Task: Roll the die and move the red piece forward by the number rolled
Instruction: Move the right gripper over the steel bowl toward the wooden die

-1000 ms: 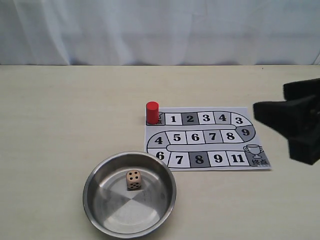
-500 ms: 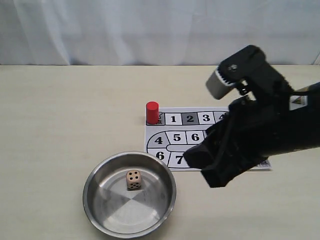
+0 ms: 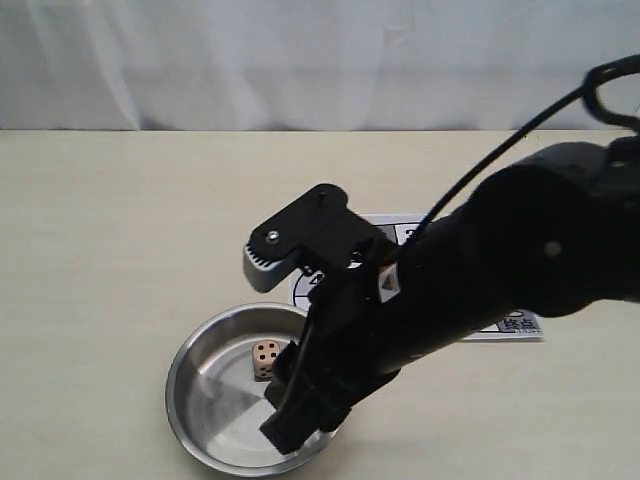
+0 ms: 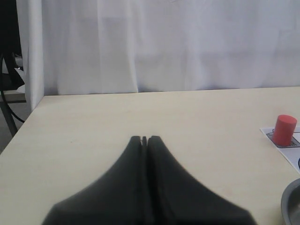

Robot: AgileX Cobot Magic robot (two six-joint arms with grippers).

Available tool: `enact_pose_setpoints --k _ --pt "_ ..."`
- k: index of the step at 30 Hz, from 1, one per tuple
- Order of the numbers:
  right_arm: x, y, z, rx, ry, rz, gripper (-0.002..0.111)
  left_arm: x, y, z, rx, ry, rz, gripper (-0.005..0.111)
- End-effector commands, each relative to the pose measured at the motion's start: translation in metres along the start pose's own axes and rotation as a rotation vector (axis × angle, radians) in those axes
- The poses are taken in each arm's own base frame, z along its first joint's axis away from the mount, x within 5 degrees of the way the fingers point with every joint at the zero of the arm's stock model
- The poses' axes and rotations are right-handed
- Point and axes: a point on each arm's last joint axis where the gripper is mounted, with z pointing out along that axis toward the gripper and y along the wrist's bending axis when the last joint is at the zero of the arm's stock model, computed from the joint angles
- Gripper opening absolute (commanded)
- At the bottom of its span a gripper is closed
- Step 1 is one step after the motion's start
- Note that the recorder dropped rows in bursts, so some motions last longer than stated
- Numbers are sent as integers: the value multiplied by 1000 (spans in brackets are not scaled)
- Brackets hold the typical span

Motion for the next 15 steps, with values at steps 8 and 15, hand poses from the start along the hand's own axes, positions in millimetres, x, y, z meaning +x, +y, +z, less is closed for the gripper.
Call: enact_pose_setpoints --k 8,15 --pt "-22 5 53 74 -52 120 59 0 0 0 1 -12 -1 0" --pt "-26 1 79 79 -99 134 59 0 0 0 1 -12 -1 0"
